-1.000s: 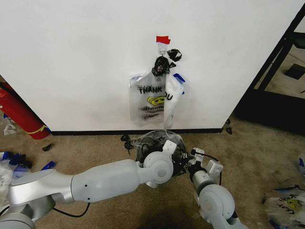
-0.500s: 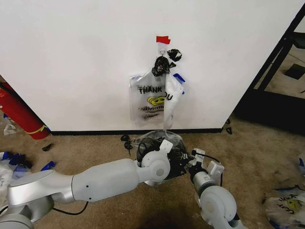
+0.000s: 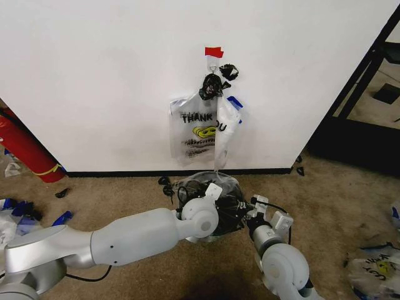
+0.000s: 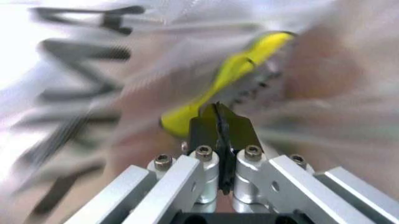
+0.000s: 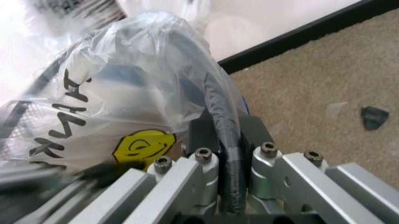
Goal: Pick up the garbage bag from the wall and place it over the trash bin.
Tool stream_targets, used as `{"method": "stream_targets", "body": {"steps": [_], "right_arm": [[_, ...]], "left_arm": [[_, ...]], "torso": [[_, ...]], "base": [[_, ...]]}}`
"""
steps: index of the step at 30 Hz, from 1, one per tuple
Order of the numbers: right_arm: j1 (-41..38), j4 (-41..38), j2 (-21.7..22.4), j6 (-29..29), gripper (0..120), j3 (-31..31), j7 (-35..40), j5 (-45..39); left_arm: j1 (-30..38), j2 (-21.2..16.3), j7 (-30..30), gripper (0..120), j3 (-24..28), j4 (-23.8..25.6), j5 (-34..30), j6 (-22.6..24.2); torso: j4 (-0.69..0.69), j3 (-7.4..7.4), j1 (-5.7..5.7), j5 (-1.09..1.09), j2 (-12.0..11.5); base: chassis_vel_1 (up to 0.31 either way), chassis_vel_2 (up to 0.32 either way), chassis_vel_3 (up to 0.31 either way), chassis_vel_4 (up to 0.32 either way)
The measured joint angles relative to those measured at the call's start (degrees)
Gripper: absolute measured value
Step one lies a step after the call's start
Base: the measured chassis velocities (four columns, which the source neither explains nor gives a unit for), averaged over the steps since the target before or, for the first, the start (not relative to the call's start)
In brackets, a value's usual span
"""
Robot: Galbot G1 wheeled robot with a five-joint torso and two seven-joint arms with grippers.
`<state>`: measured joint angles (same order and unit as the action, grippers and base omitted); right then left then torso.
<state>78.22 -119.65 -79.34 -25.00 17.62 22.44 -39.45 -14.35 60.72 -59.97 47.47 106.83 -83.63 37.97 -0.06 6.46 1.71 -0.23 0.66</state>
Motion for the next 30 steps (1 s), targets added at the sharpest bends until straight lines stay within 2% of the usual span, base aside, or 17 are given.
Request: {"method": "stream_targets", "body": {"steps": [4, 7, 17, 23, 30], "right_arm": [[-0.96, 1.01, 0.0, 0.44, 1, 0.8, 0.0, -0.2], [-1.3, 1.19, 0.0, 0.52, 1, 0.93, -0.02, -0.46], [-0.51, 0.68, 0.01, 0.52, 1, 0.37, -0.21, -0.23], [-0.24, -0.3, 0.15, 0.51, 1, 0.29, -0.27, -0.28], [0.03, -0.73, 0.17, 0.45, 1, 0.23, -0.28, -0.28]], "left_arm": [[-0.36, -1.26, 0.33, 0, -0.41, 3.33, -0.92, -0.55], [-1.33, -1.14, 2.82, 0, -1.55, 3.96, -0.7, -2.69], [-2.01, 3.28, 7.31, 0, -3.74, -0.55, 2.23, -8.69], [-2.43, 4.66, 8.25, 0, -3.3, -3.99, 4.25, -9.5], [-2.79, 4.54, 8.32, 0, -2.59, -5.72, 5.93, -9.43]], "torso": [[0.0, 0.0, 0.0, 0.0, 0.0], [0.01, 0.0, 0.0, 0.0, 0.0], [0.0, 0.0, 0.0, 0.01, 0.0], [-0.01, 0.0, 0.0, 0.0, 0.0], [0.0, 0.0, 0.0, 0.01, 0.0]], "base": [[0.0, 0.0, 0.0, 0.0], [0.0, 0.0, 0.0, 0.0], [0.0, 0.0, 0.0, 0.0], [0.0, 0.0, 0.0, 0.0], [0.0, 0.0, 0.0, 0.0]]}}
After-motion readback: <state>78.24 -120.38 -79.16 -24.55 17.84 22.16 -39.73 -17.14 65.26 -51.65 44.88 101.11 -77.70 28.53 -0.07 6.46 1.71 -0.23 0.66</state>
